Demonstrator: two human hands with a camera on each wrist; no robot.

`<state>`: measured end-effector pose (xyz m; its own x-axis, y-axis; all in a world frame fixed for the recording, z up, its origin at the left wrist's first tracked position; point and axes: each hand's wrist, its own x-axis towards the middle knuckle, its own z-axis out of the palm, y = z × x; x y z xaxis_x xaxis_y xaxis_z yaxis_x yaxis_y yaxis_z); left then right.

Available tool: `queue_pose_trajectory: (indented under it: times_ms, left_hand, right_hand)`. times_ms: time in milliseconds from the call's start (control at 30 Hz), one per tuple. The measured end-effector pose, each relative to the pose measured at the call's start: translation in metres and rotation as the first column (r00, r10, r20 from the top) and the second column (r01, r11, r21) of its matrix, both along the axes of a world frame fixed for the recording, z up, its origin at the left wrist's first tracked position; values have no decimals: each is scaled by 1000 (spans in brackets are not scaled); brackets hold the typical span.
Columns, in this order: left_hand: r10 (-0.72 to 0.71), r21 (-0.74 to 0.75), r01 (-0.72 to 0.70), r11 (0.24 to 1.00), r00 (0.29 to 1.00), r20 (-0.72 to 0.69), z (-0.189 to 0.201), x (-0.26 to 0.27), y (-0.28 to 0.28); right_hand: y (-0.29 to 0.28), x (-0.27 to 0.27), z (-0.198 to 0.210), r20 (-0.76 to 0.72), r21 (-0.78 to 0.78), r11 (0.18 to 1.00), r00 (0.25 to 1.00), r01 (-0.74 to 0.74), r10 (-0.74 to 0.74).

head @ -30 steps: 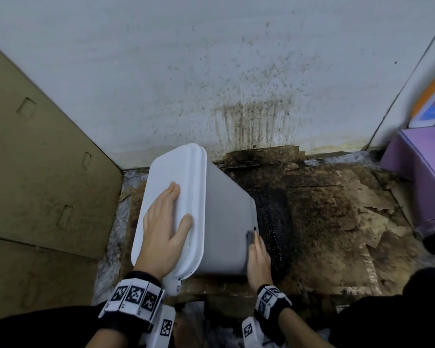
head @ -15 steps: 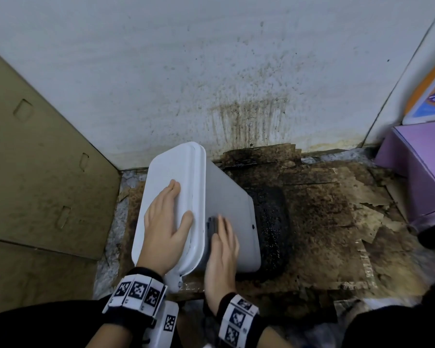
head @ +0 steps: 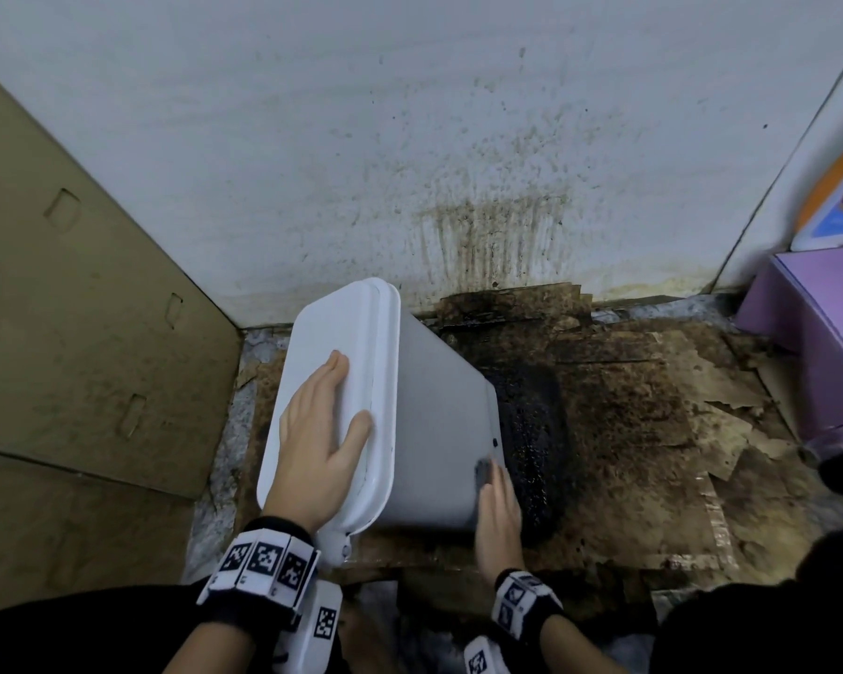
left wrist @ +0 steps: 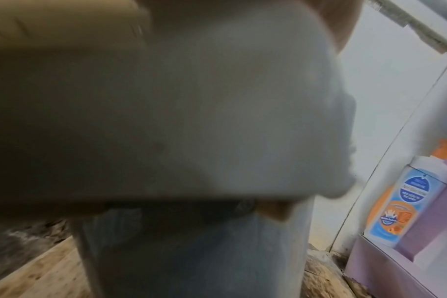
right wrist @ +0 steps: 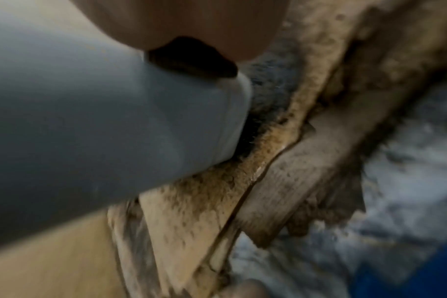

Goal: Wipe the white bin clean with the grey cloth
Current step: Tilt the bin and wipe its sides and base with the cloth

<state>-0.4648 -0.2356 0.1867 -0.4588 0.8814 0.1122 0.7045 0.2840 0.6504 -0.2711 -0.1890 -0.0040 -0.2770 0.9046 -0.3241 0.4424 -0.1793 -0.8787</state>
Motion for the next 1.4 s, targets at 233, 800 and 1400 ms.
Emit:
queue_pose_trajectory:
  times_ms: [233, 800, 1400]
  left_hand:
    - [-2, -4, 2, 1000, 1000, 13, -4, -7, -4]
    - [-5, -11, 5, 1000, 1000, -1, -1, -5, -1]
    - [1, -15, -1, 1000, 1000, -18, 0, 2, 4]
  right_hand:
    - [-1, -15, 10, 63, -185, 970, 987, 157, -148]
    - [-29, -21, 76, 29, 521, 785, 926, -335, 376]
    - [7, -23, 36, 0, -252, 963, 995, 95, -98]
